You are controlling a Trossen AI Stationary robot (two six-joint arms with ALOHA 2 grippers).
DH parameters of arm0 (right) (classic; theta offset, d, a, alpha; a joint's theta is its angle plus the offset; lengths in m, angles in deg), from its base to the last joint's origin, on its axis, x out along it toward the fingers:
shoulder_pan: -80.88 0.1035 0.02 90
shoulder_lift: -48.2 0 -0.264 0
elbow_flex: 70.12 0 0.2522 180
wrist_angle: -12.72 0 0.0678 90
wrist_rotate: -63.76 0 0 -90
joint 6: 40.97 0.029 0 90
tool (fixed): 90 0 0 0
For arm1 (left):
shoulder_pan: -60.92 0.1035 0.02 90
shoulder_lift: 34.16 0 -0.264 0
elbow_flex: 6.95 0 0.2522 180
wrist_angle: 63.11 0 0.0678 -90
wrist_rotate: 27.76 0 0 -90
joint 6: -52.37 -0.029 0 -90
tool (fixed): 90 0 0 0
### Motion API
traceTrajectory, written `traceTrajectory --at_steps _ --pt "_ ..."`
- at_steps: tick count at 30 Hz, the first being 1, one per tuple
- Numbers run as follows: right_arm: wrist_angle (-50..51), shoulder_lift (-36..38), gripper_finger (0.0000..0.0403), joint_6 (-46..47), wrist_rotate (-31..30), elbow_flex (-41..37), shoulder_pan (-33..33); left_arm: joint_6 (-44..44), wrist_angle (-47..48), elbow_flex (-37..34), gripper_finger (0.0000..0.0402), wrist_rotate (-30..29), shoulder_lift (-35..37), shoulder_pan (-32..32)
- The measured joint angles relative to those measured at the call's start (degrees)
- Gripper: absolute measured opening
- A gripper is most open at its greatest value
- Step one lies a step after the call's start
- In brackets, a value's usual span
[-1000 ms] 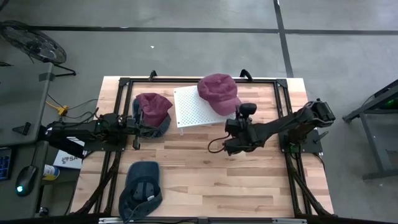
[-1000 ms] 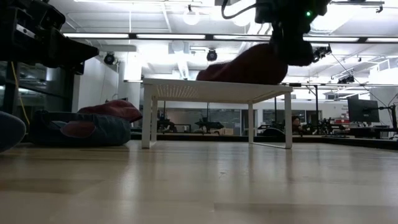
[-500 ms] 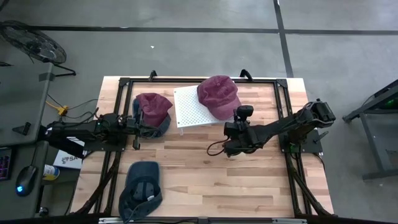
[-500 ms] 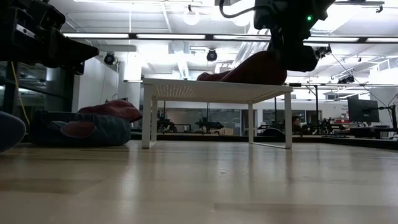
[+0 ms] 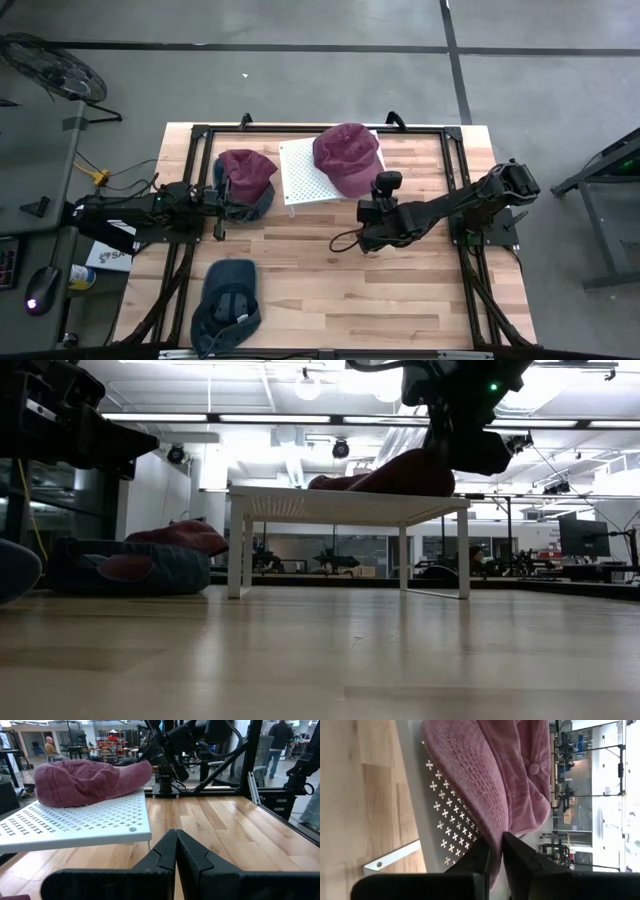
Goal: Pick & Place hat
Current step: Put the bottom red cap on the shelf
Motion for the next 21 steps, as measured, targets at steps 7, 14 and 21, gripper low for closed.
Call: traceTrajectory --at_steps 7,14,21 --pt "-0.3 0.0 0.006 2.2 1.9 0.0 -0.3 0.0 0.0 0.0 0.0007 0.0 0.0 0.0" --pt "-0.4 0.0 0.0094 3.1 6.6 0.0 -1.1 0.0 0.0 0.0 0.0007 0.0 0.0 0.0" --pt "-0.4 0.2 0.0121 4.0 10.0 0.1 -1.1 0.0 0.0 0.0 0.0007 0.0 0.0 0.0"
